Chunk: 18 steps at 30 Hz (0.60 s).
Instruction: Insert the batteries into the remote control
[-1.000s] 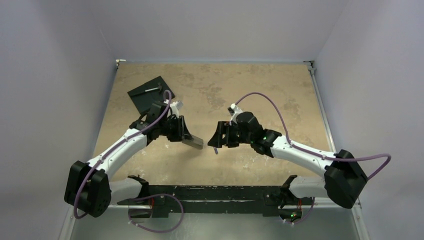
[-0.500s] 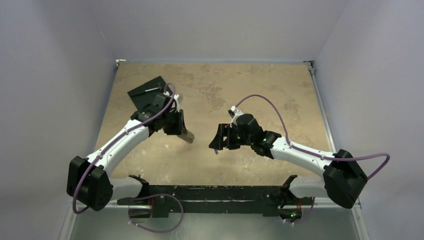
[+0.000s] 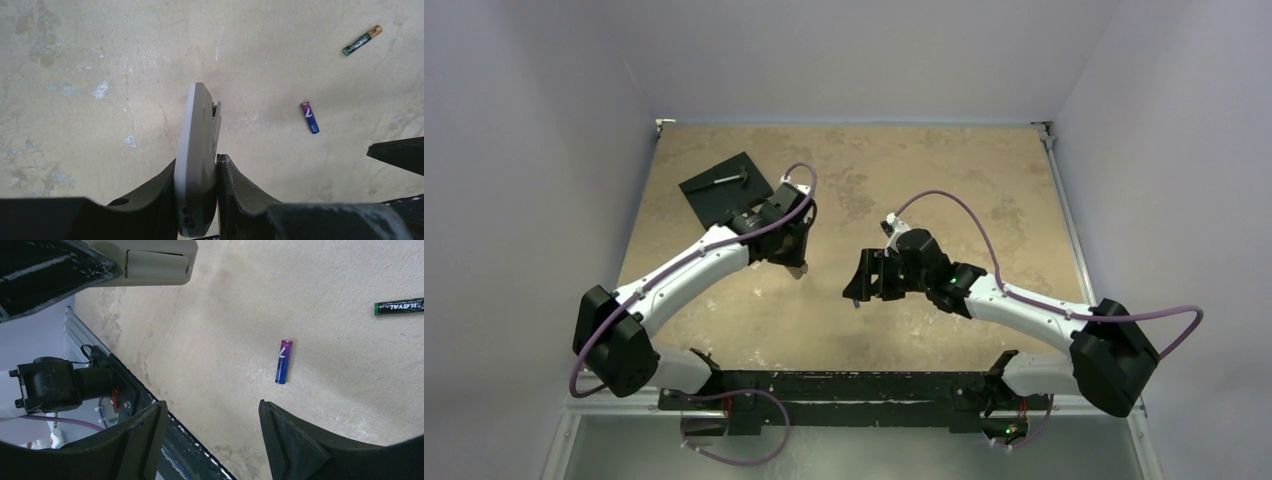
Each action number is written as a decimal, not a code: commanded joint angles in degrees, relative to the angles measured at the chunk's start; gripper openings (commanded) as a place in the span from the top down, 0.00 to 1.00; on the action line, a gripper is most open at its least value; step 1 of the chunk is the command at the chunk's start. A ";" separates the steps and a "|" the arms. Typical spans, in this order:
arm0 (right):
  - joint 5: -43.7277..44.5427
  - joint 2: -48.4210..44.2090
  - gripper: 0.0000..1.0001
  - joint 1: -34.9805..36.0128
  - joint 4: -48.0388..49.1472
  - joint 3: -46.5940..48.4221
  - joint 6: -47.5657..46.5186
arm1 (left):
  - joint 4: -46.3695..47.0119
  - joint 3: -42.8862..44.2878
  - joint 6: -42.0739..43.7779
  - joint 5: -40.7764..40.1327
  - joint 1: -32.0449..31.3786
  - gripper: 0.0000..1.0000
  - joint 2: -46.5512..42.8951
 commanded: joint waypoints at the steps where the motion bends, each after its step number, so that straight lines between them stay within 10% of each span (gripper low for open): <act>1: 1.19 -1.16 0.25 0.28 1.47 -0.46 -1.23 | -3.61 3.68 -0.96 -9.97 -4.38 1.00 2.74; 18: 1.31 0.24 0.25 0.28 1.33 -0.18 -2.26 | -13.56 12.51 -6.49 -27.02 -18.59 1.00 14.86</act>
